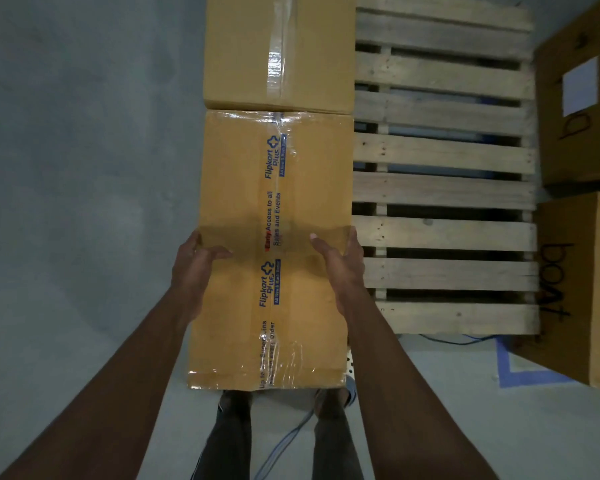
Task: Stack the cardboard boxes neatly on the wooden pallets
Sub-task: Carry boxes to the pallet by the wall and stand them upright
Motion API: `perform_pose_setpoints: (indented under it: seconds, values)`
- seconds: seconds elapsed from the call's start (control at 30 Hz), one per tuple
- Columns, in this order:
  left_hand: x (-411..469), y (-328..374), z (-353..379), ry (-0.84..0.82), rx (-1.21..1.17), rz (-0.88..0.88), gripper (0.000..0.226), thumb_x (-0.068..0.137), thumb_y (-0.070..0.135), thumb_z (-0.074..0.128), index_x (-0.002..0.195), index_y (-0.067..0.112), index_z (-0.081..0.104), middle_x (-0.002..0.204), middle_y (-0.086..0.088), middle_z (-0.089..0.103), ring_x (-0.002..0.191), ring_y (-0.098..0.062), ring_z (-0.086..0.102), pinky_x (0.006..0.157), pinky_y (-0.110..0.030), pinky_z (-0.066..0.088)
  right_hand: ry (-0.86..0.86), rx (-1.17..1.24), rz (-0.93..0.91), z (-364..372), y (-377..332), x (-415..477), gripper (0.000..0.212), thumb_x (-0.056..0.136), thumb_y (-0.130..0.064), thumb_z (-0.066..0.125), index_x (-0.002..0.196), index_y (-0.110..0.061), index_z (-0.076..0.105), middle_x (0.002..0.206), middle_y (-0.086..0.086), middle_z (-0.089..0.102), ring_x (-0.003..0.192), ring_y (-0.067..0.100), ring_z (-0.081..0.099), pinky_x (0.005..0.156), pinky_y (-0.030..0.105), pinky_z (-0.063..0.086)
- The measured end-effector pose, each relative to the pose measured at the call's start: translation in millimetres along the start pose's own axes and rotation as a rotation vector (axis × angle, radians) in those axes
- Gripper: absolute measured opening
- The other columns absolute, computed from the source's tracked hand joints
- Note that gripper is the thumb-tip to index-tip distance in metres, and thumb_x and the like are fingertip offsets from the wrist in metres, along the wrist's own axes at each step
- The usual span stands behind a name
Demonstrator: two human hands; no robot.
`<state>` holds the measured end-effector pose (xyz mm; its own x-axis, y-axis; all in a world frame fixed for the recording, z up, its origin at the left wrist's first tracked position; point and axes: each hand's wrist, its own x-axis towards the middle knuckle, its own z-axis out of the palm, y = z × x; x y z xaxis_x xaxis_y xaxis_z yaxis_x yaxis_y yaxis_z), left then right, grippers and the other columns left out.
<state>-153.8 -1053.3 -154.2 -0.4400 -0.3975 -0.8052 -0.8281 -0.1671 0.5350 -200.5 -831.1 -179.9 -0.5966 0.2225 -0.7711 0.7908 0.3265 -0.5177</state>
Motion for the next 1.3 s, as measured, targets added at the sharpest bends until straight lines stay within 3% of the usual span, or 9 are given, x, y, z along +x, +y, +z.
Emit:
perform_pose_setpoints:
  seconds: [0.17, 0.37, 0.47, 0.57, 0.63, 0.7, 0.97, 1.2, 1.3]
  values:
    - [-5, 4, 4, 0.017, -0.027, 0.025, 0.046, 0.083, 0.003, 0.068, 0.121, 0.029, 0.061, 0.098, 0.024, 0.059, 0.088, 0.006, 0.053, 0.090, -0.026, 0.038, -0.014, -0.040, -0.014, -1, 2, 3, 0.128, 0.049, -0.086, 0.063, 0.157, -0.047, 0.007, 0.167, -0.006, 0.016, 0.152, 0.033, 0.021, 0.115, 0.072, 0.021]
    - [1, -2, 0, -0.032, 0.022, 0.000, 0.097, 0.048, 0.037, 0.080, 0.141, 0.035, 0.053, 0.132, 0.012, 0.063, 0.121, -0.014, 0.059, 0.104, -0.039, 0.047, -0.034, -0.088, -0.030, -5, 5, 8, 0.123, 0.059, -0.081, 0.067, 0.158, -0.045, 0.004, 0.168, -0.005, 0.013, 0.152, 0.034, 0.021, 0.115, 0.073, 0.019]
    - [5, -2, -3, -0.039, -0.031, -0.037, 0.084, 0.054, 0.030, 0.082, 0.135, 0.032, 0.059, 0.123, 0.013, 0.066, 0.112, -0.011, 0.062, 0.106, -0.039, 0.046, -0.048, -0.066, -0.011, -5, 3, 6, 0.127, 0.052, -0.085, 0.063, 0.158, -0.046, 0.005, 0.168, -0.007, 0.012, 0.151, 0.033, 0.022, 0.115, 0.072, 0.020]
    - [6, 0, -8, -0.032, -0.066, -0.068, 0.099, 0.041, 0.037, 0.082, 0.137, 0.036, 0.058, 0.133, 0.008, 0.064, 0.123, -0.019, 0.060, 0.108, -0.048, 0.046, -0.043, -0.036, -0.009, -3, 4, 6, 0.131, 0.047, -0.089, 0.063, 0.157, -0.048, 0.006, 0.167, -0.007, 0.013, 0.151, 0.033, 0.023, 0.114, 0.072, 0.021]
    - [4, 2, -10, -0.010, -0.065, -0.068, 0.095, 0.050, 0.034, 0.081, 0.141, 0.033, 0.055, 0.136, 0.008, 0.062, 0.125, -0.018, 0.058, 0.110, -0.047, 0.044, -0.034, -0.017, -0.002, -2, 5, 8, 0.131, 0.045, -0.090, 0.064, 0.156, -0.049, 0.008, 0.167, -0.006, 0.014, 0.151, 0.033, 0.023, 0.114, 0.072, 0.021]
    - [-3, 6, -8, 0.011, -0.071, -0.054, 0.088, 0.060, 0.026, 0.079, 0.144, 0.031, 0.054, 0.137, 0.007, 0.061, 0.125, -0.018, 0.057, 0.112, -0.046, 0.043, -0.023, 0.004, -0.001, 0, 6, 9, 0.129, 0.045, -0.089, 0.065, 0.155, -0.050, 0.011, 0.166, -0.006, 0.017, 0.150, 0.033, 0.025, 0.114, 0.072, 0.021]
    - [11, 2, -12, -0.037, -0.065, -0.052, 0.091, 0.044, 0.034, 0.081, 0.133, 0.035, 0.062, 0.133, 0.007, 0.065, 0.126, -0.023, 0.059, 0.110, -0.048, 0.043, 0.018, 0.041, -0.009, 4, -3, 16, 0.122, 0.057, -0.078, 0.071, 0.158, -0.043, 0.013, 0.166, -0.005, 0.019, 0.149, 0.035, 0.024, 0.114, 0.071, 0.024]
    - [13, 21, -10, -0.059, -0.049, -0.005, 0.057, 0.069, 0.018, 0.074, 0.122, 0.037, 0.066, 0.122, 0.011, 0.069, 0.119, -0.017, 0.060, 0.097, -0.037, 0.047, -0.030, 0.097, -0.007, 4, -15, 28, 0.122, 0.055, -0.077, 0.071, 0.158, -0.042, 0.015, 0.165, -0.006, 0.017, 0.150, 0.035, 0.021, 0.116, 0.065, 0.027]
    - [15, 29, -7, -0.130, -0.036, 0.046, 0.042, 0.074, 0.014, 0.071, 0.109, 0.038, 0.069, 0.113, 0.011, 0.073, 0.112, -0.013, 0.063, 0.080, -0.030, 0.043, -0.035, 0.076, -0.014, -1, -22, 38, 0.123, 0.061, -0.073, 0.072, 0.161, -0.039, 0.009, 0.166, -0.005, 0.015, 0.152, 0.035, 0.018, 0.117, 0.065, 0.025]
